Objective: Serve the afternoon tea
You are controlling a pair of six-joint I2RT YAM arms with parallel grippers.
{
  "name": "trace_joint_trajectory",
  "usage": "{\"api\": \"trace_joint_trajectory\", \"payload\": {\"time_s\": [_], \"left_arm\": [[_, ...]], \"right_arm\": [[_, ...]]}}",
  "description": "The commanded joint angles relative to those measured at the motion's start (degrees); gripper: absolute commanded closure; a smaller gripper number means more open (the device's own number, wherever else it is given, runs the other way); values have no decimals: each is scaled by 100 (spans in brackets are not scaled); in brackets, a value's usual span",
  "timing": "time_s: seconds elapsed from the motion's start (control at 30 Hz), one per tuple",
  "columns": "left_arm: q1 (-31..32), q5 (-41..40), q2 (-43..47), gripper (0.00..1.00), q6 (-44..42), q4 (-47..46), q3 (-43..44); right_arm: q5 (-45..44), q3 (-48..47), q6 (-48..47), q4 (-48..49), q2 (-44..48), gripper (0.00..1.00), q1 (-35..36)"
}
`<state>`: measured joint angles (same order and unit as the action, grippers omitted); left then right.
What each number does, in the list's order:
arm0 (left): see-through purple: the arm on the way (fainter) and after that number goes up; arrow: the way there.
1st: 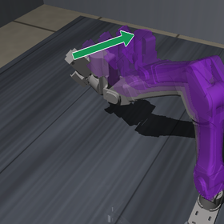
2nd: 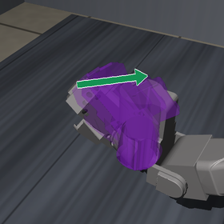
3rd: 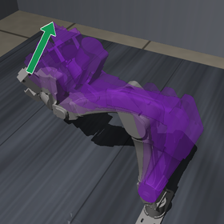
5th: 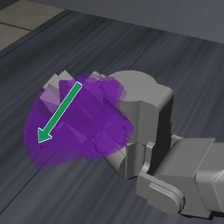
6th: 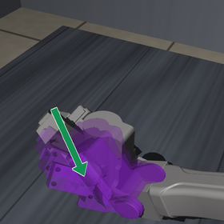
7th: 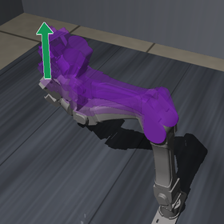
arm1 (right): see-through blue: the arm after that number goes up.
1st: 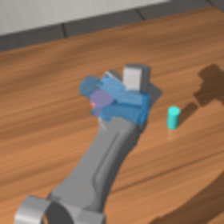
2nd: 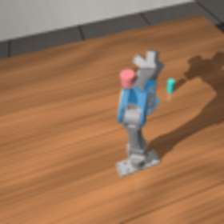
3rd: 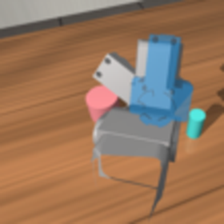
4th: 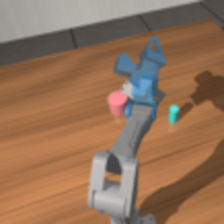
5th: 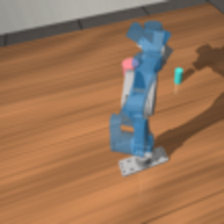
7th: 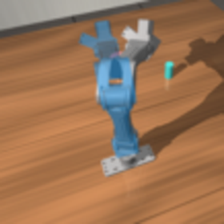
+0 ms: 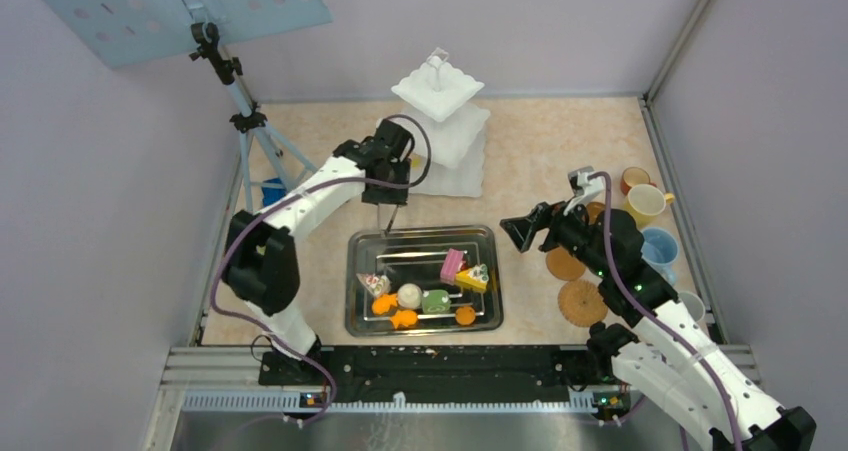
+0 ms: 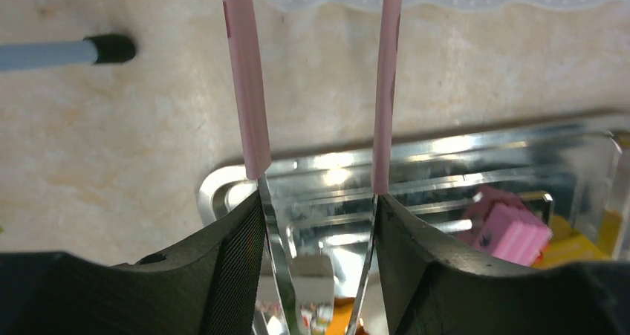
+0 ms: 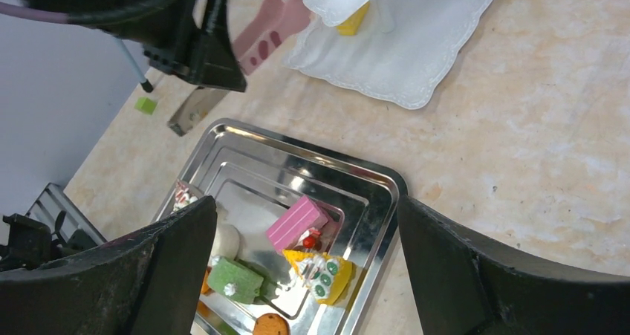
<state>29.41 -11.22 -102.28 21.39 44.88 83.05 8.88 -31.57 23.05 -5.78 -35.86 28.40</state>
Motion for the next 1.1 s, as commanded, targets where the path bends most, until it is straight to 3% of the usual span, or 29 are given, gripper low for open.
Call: {"api": "trace_joint_trajectory", "payload": {"time_s": [0.0, 0.2, 0.43, 0.67, 1.07], "left_arm": [[12, 387, 1205, 42, 289, 775, -257], [8, 1154, 2290, 43, 623, 1950, -672], [340, 2664, 2779, 46, 264, 1751, -1119], [1657, 2202, 2132, 42, 815, 1598, -1039], [2289, 1497, 1303, 42, 1165, 1025, -931]], "right_arm": [[124, -17, 4, 186, 81, 11, 47], [118, 6, -54, 228, 149, 11, 48], [143, -33, -171, 173, 137, 11, 43], [-90, -104, -242, -10, 293, 11, 43], [-103, -143, -269, -165, 323, 11, 50]]}}
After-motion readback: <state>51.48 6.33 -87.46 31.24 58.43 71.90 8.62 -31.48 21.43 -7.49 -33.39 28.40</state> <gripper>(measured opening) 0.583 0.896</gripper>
